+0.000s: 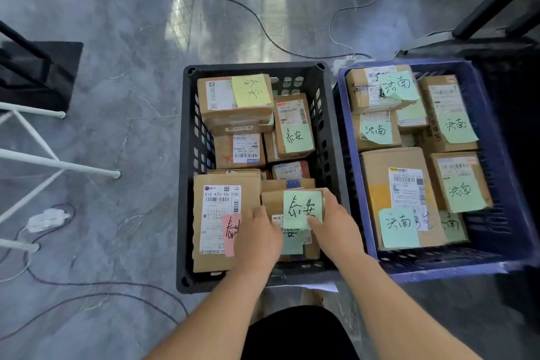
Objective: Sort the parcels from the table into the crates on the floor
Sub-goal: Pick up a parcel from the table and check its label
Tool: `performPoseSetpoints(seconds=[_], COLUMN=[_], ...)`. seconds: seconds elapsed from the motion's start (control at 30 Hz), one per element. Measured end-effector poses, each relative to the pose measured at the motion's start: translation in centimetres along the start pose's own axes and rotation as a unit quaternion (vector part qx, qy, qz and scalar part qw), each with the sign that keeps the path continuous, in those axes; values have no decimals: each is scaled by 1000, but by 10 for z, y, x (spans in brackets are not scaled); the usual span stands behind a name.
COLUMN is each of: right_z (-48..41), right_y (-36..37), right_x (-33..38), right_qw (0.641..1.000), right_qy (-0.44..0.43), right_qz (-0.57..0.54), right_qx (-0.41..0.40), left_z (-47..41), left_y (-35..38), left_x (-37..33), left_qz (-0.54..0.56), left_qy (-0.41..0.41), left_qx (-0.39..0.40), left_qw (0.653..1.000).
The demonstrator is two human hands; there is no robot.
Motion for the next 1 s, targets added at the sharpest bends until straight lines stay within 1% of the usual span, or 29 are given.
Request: performPoseSetpoints(seconds=[0.07,0.17,0.3,0.43,0.5,0.57,0.63,0.7,0.83,0.9,1.0], right_z=[-1,-3,-4,-1,-4,-15,-32,-49,-79,-94,-117], right_y=[2,6,3,-24,-42,-58,-69,-71,-50,-29,7], right_x=[-3,-4,-8,-6,7,25,48,73,115,128,139], right_qw=[1000,1000,1000,999,996,993,991,988,987,988,991], right_qy=[-6,-7,-13,-30,-52,-73,-92,-108,-134,-134,-127], right_qz=[7,9,7,7,2,-6,-15,-16,-20,-19,11], right_qx=[0,10,5,-44,-72,-90,-101,-106,-90,-72,-39], left_z=[-1,-1,0,-1,-5,-15,-33,-54,-93,-110,-133], left_y=[6,12,15,5,-7,-29,-55,-78,-108,-112,-106], left_x=[0,4,7,-5,-17,-32,-43,-44,-25,-9,21], left_qz=[4,40,122,185,214,224,222,202,141,121,74], left_qy=[-11,-45,-83,-65,-50,-22,-1,-1,-4,-15,-51], left_qx=[4,9,6,-11,-21,-47,-68,-79,-92,-84,-53], left_qw=[1000,998,989,981,975,973,973,976,986,989,995])
Point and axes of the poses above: each hand's wrist, its own z-axis away from the middle knuckle, its own y-axis out of the palm, x = y × z, the point moved 10 cm from there along -z, towards the middle knuckle, and after that the axes turned 1 degree about -z, right-handed, at the moved point
